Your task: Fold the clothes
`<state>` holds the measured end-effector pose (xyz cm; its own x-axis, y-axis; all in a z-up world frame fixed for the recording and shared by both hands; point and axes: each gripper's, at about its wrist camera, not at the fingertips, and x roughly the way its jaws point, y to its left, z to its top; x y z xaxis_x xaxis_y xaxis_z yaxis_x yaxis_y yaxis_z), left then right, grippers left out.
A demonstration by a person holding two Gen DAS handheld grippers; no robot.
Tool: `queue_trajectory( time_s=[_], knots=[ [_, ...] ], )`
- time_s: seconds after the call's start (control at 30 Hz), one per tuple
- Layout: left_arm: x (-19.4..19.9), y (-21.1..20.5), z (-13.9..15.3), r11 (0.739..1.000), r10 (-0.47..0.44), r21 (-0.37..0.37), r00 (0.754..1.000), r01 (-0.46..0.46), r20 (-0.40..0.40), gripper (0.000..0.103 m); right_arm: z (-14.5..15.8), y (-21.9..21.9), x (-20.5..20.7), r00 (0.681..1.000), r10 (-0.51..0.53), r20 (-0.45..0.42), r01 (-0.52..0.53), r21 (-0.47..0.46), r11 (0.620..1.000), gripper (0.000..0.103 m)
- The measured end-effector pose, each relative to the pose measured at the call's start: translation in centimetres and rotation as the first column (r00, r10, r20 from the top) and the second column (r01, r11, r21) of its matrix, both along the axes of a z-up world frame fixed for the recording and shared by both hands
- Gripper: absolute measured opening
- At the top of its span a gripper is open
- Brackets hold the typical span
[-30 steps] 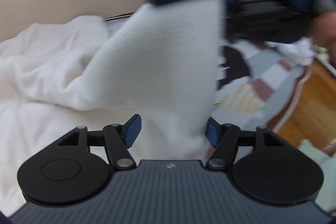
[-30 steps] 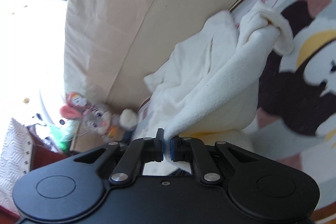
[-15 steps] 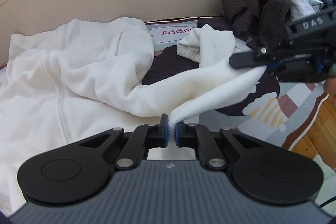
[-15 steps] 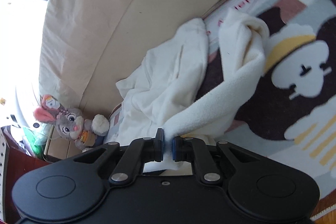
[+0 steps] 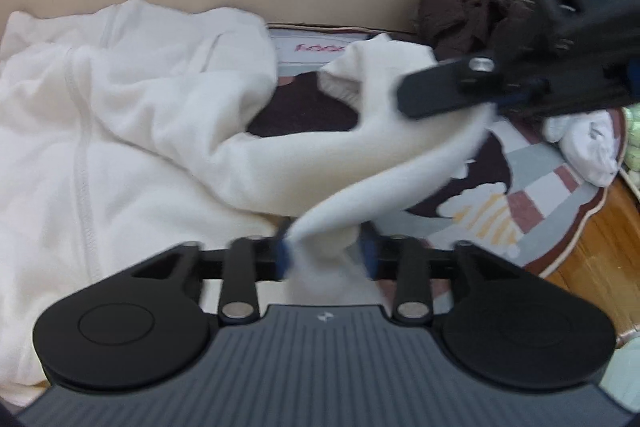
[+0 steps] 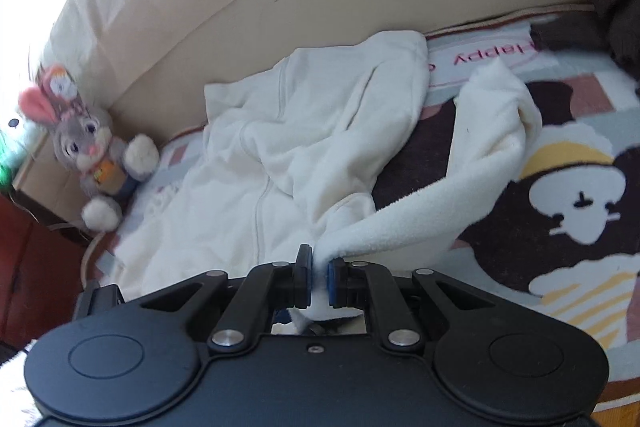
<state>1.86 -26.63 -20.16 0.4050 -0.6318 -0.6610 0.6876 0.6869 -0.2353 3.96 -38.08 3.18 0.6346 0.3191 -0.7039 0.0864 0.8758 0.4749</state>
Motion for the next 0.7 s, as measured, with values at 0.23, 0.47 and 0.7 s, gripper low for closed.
queue_trajectory(
  time_s=[0.23,0.47,0.7],
  knots=[
    [-0.4,-0.6,0.0,1.0,0.001,0.019,0.999,-0.002,0.035,0.048,0.9,1.5,0.3,1.0,0.02,-0.014,-0.02,-0.022,1.0,0.012],
    [1.5,1.7,2.1,0.981,0.159,0.09,0.976,-0.173,0.145,0.005,0.6,0.3,-0.5,1.0,0.031,0.003,-0.031,0.005,1.0,0.014],
    [3.1,5.4,6.6,0.948,0.283,0.051,0.904,-0.315,0.32,0.005,-3.6,-5.6,-1.1,0.992,-0.124,-0.037,0.128,0.178,0.976,0.037]
  ],
)
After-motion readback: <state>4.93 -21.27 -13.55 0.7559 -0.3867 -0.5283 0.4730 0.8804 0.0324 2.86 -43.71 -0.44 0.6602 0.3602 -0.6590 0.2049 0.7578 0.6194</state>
